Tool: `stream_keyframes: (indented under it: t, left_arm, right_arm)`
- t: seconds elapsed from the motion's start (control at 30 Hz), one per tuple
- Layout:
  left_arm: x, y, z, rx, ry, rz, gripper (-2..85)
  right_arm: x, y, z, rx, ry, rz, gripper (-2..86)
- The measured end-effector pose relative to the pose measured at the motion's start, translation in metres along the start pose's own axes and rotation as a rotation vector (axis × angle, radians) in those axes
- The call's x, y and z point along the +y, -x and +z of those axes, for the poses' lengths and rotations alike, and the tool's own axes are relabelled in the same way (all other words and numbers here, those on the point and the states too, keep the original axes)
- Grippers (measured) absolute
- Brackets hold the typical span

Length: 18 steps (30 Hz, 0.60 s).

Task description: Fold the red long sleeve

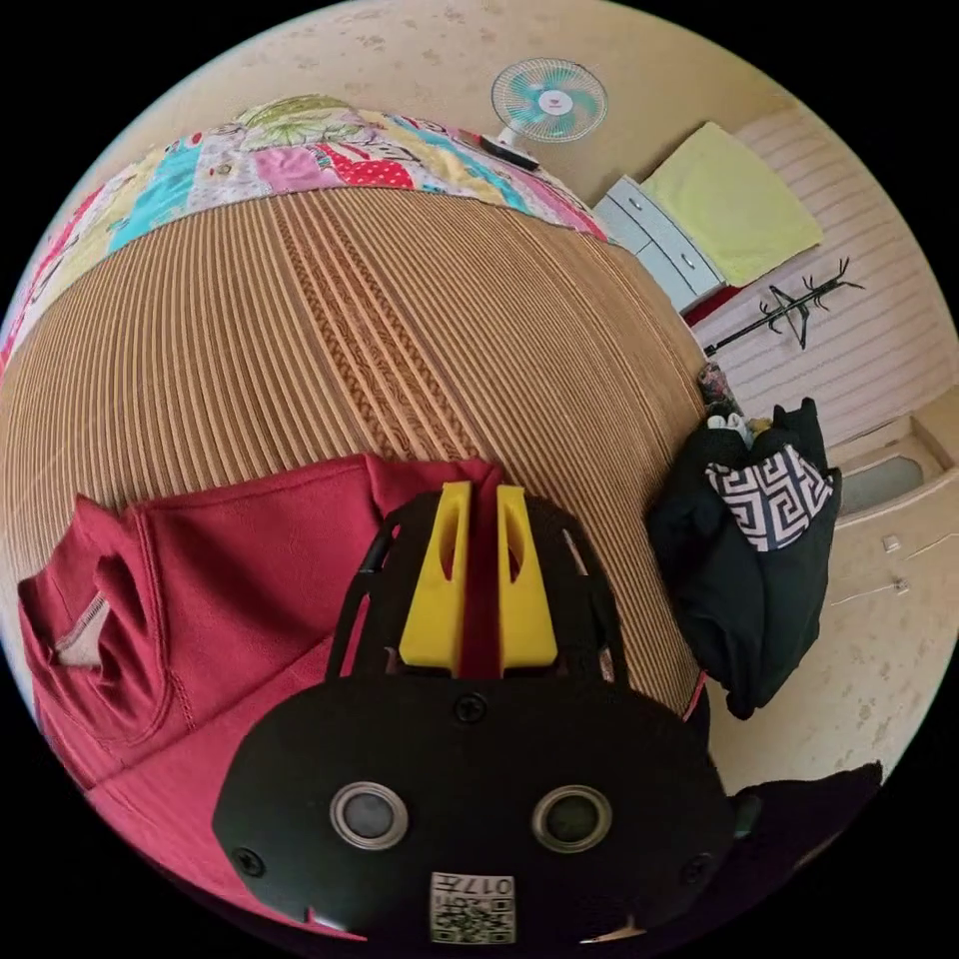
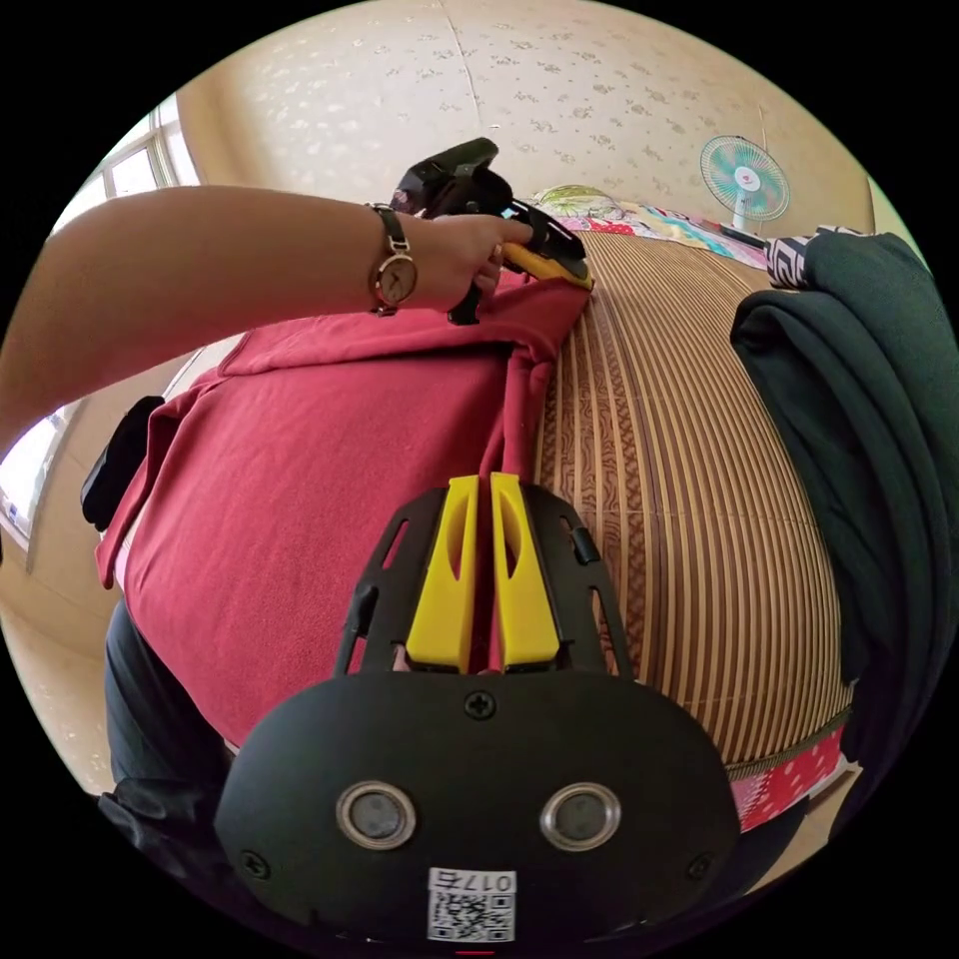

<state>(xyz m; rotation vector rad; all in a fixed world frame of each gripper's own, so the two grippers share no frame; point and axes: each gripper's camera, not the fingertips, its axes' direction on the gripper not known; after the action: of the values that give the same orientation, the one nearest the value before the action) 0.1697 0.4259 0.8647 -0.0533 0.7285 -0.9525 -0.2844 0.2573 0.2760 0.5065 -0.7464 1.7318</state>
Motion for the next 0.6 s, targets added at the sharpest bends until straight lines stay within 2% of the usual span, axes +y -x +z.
stream_keyframes:
  t: [0.07, 0.13, 0.27, 0.33, 0.4, 0.47, 0.53, 0.6]
  left_arm:
    - [0.014, 0.016, -0.013, 0.090, -0.053, -0.041, 6.2]
    - [0.045, 0.017, -0.053, 0.038, -0.215, -0.068, 8.8]
    - [0.114, -0.001, -0.132, 0.017, -0.349, 0.011, 11.5]
    - [0.202, -0.012, -0.195, 0.047, -0.446, 0.055, 12.0]
    - [0.280, -0.018, -0.242, -0.017, -0.516, 0.076, 12.0]
    - [0.360, -0.015, -0.283, -0.188, -0.553, 0.021, 11.6]
    - [0.454, 0.004, -0.337, -0.370, -0.576, -0.149, 12.0]
    - [0.524, 0.033, -0.379, -0.334, -0.646, -0.372, 12.9]
  right_arm:
    - [0.000, -0.002, 0.000, 0.000, 0.001, 0.000, 3.0]
    - [0.000, -0.003, 0.000, -0.003, 0.001, 0.002, 3.0]
    - [0.000, -0.009, 0.001, -0.023, 0.004, 0.013, 3.0]
    - [0.000, -0.010, 0.001, -0.027, 0.005, 0.015, 3.0]
    - [0.000, -0.010, 0.001, -0.025, 0.004, 0.014, 2.9]
    - [0.000, -0.012, 0.001, -0.029, 0.003, 0.016, 2.9]
    - [0.000, -0.012, 0.002, -0.027, 0.004, 0.015, 2.9]
    - [0.000, -0.012, 0.002, -0.024, 0.004, 0.014, 2.9]
